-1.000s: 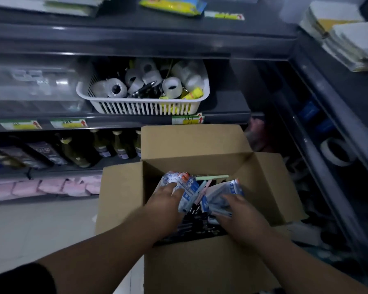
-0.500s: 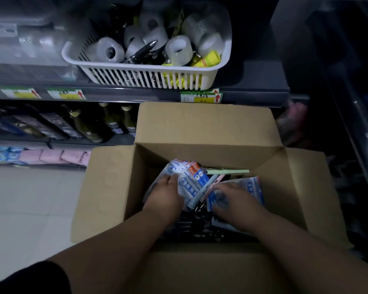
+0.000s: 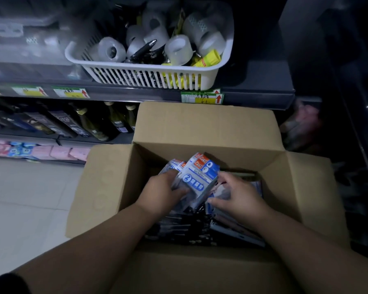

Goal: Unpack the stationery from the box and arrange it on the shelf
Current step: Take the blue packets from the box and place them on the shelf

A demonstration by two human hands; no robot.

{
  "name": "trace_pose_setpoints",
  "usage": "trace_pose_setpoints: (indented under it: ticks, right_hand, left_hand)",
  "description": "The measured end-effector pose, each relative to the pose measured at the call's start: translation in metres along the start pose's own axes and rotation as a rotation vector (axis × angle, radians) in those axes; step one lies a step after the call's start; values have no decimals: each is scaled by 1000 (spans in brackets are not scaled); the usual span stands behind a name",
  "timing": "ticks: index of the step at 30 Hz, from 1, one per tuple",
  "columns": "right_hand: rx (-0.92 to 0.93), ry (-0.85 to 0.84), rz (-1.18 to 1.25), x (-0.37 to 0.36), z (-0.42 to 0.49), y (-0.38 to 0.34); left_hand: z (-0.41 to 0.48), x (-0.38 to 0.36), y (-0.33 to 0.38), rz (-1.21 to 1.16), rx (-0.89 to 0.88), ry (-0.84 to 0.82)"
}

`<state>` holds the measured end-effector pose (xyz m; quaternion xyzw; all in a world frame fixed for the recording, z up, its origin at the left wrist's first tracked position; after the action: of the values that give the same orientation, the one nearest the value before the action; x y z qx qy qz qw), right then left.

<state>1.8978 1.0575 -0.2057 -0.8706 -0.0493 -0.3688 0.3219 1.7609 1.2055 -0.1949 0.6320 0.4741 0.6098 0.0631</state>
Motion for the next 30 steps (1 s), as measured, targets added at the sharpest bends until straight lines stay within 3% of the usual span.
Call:
trace_pose_setpoints:
  ticks: [3, 6, 12, 15, 19, 22, 25, 30]
  right_hand:
    - [60, 124, 162, 12, -8, -14]
    - [108, 117, 255, 21, -17, -27]
    - [-51, -12, 135, 21, -17, -12]
    - [-218, -57, 239, 17, -12, 9]
    - [-345, -66, 215, 10, -1, 26]
    - [-402, -61, 227, 2, 2, 32]
    - [-414, -110, 440, -3, 3, 39]
    - [-388, -143, 561, 0, 0, 36]
  left_hand:
    - [1, 8, 12, -47, -122, -9]
    - [-1, 7, 23, -93, -202, -76]
    - [-8, -3, 26, -473, -60, -81]
    - [-2, 3, 4, -242, 120, 78]
    - [7, -6, -22, 37, 348, -113]
    - [10, -12, -25, 1, 350, -78]
    - [10, -12, -26, 2, 307, -34]
    - [8, -8, -20, 36, 250, -166]
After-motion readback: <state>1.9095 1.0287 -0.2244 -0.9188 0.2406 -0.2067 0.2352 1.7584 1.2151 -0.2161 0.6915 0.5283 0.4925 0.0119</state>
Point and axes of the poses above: each hand's wrist, its own z-axis towards the middle knuckle, its own x-axis out of the back of the hand, y = z × x, the point moved 3 cm from there along z, towards the middle knuckle, and after that the axes turned 12 degrees about -x, right-handed, at the moved point
